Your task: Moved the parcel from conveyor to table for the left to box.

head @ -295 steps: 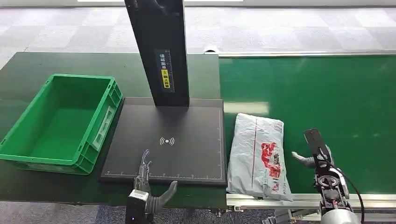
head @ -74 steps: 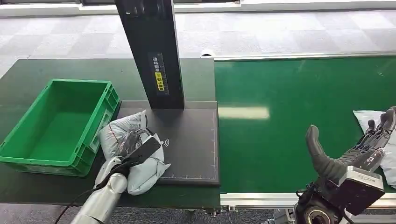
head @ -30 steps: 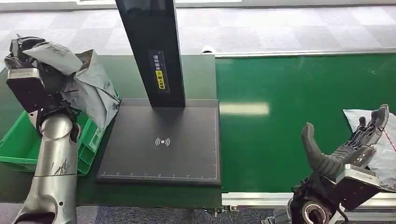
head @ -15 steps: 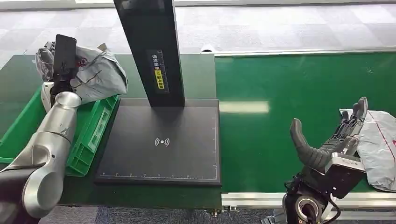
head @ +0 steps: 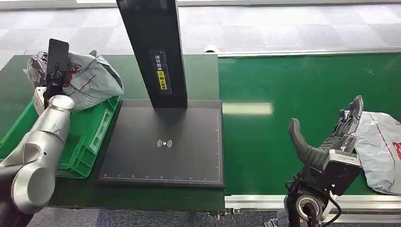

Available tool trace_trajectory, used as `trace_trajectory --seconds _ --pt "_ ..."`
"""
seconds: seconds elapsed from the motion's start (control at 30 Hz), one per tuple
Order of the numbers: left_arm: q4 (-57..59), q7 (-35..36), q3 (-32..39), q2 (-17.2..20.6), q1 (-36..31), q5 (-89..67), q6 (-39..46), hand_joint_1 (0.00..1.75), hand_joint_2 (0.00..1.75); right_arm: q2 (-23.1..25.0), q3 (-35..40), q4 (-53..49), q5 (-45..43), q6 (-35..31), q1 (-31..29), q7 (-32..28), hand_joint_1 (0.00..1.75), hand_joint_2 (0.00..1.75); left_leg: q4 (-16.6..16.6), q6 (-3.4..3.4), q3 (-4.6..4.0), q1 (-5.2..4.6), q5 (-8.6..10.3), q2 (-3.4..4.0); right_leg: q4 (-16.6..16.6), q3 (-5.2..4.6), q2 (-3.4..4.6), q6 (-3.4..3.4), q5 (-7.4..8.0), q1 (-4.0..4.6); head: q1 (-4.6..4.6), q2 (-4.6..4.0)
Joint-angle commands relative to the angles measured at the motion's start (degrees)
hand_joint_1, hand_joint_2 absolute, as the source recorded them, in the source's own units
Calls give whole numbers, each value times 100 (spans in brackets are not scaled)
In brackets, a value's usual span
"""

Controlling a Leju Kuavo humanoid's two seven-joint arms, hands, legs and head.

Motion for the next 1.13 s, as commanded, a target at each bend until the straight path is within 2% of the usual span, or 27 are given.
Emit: trace_trajectory --seconds 0.03,0.13,0.17,0.2,0.33,0.37,0.7,0.9,0.93,1.13 --pt "467 212 478 183 -346 -52 396 175 175 -176 163 429 -19 6 -174 51 0 175 3 -4 -2 5 -2 6 -1 -1 2 8 2 4 0 0" --pt "70 300 1313 155 -172 -315 396 175 175 -199 171 431 -19 -25 -122 71 0 175 -2 -5 1 4 -2 21 -4 -3 14 8 4 4 -2 0" --pt "-106 107 2123 20 -152 -441 396 63 175 -209 179 443 -17 -28 -114 87 0 175 -1 -6 1 5 -1 14 -6 2 5 12 4 4 0 0" --pt "-43 -78 2684 -47 -190 -346 396 0 175 -219 194 475 -24 2 -123 102 0 175 -2 -5 0 6 -1 11 -7 2 4 9 3 5 0 0" --pt "342 -662 3267 5 -313 484 300 0 175 -235 133 442 -24 -43 -32 99 0 175 -1 -4 0 5 -1 12 -5 0 4 10 3 4 0 0" --pt "366 -654 3291 10 -315 538 246 0 0 -241 126 435 -24 -42 -21 99 0 175 -3 -3 0 3 0 12 -4 -1 4 6 2 3 -2 0" --pt "380 -586 3336 36 -256 784 -52 0 0 -215 124 452 -15 0 -49 137 0 175 1 -3 -4 4 1 1 -3 -2 -4 5 1 4 0 0" --pt "155 -1081 3447 -3 -161 1357 -453 0 0 -212 143 526 31 33 -106 171 0 175 -3 -5 -1 5 1 3 -8 2 -6 11 2 3 0 0" --pt "22 -1371 3357 -66 -127 1529 -614 0 0 -210 144 552 38 24 -109 170 0 175 -3 -4 1 4 1 2 -8 3 -5 9 2 3 0 0" --pt "-132 -1531 3305 -171 -102 1710 -729 0 0 -214 142 561 43 15 -100 168 0 175 0 -3 -4 3 2 -2 -5 0 -9 10 2 2 -2 0"
